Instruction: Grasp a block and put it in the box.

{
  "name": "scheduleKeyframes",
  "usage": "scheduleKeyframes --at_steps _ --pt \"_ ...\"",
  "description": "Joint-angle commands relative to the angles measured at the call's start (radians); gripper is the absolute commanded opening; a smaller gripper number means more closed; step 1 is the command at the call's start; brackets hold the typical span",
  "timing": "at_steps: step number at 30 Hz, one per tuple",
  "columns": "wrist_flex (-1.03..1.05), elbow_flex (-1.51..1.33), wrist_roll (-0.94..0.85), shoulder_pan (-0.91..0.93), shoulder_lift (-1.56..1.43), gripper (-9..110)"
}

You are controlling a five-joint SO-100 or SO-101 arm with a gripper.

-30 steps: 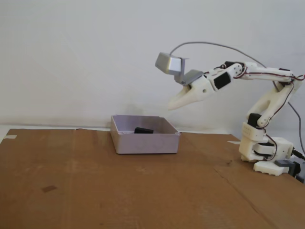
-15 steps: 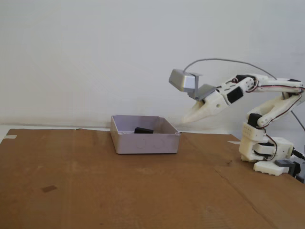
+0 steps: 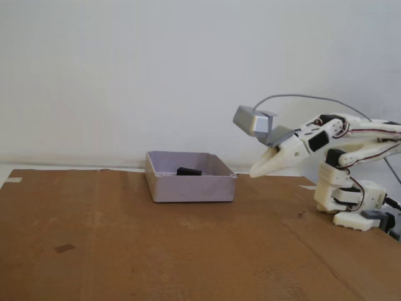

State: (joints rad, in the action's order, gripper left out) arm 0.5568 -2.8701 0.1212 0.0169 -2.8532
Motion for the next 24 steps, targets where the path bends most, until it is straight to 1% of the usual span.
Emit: scheduleKeyframes --at_steps 1,14,20,24 --pt "-0.057 -0.009 0.005 0.0 -0.106 0" --pt "-0.057 -0.206 0.005 0.0 -0.347 0" --pt "-0.057 -0.261 0.005 -0.002 -0.383 0" --pt "-0.044 -0.287 0.005 -0.035 -0.383 0"
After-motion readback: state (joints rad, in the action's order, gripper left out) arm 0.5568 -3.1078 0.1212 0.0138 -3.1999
